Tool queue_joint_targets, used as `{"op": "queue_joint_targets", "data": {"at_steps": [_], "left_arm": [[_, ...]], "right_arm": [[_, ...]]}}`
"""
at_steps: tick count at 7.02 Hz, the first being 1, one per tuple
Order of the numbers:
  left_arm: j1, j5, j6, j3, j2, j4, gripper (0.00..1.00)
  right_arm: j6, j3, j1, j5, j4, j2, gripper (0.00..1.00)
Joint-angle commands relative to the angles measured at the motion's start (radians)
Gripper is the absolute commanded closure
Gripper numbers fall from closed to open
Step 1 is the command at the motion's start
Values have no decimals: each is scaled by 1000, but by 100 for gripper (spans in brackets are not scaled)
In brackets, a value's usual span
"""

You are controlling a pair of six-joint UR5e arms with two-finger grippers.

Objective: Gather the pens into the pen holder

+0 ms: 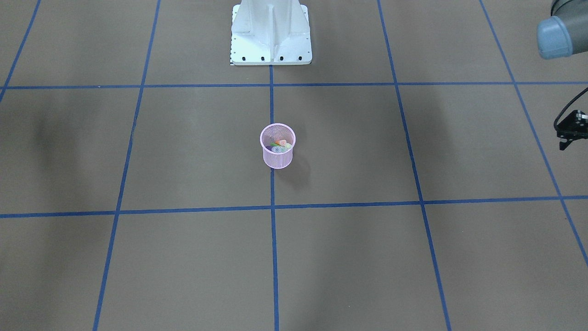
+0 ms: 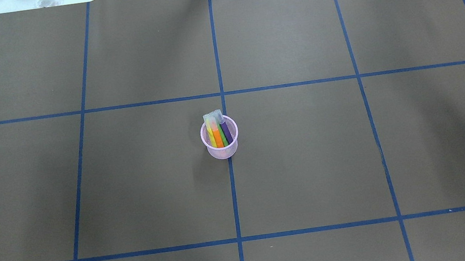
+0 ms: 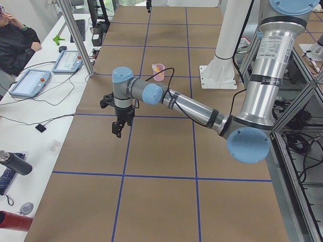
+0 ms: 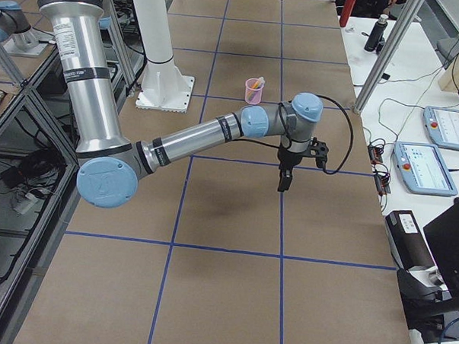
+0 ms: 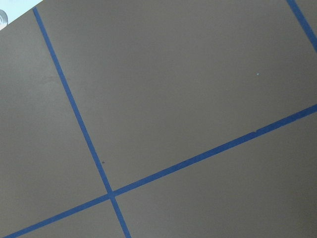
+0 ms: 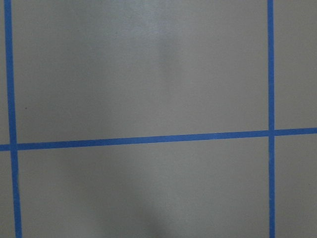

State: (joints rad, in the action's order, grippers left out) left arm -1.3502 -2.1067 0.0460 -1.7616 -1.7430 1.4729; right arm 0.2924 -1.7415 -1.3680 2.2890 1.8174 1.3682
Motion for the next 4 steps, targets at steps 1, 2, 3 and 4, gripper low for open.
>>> {"op": "queue_joint_targets", "data": {"at_steps": [1, 2, 3, 4], "left_arm": [[-158, -295, 115, 116, 23, 0, 0], [-194, -343, 115, 160, 34, 4, 0], [-220, -342, 117, 177, 42, 4, 0], [-234, -310, 118, 165, 74, 9, 0]], "right_arm": [[-231, 81, -129, 79, 0, 32, 0], [-296, 127, -176, 149, -1, 55, 0], [-364, 141, -218, 167, -19, 78, 0], [-368, 140, -241, 167, -23, 95, 0]]}}
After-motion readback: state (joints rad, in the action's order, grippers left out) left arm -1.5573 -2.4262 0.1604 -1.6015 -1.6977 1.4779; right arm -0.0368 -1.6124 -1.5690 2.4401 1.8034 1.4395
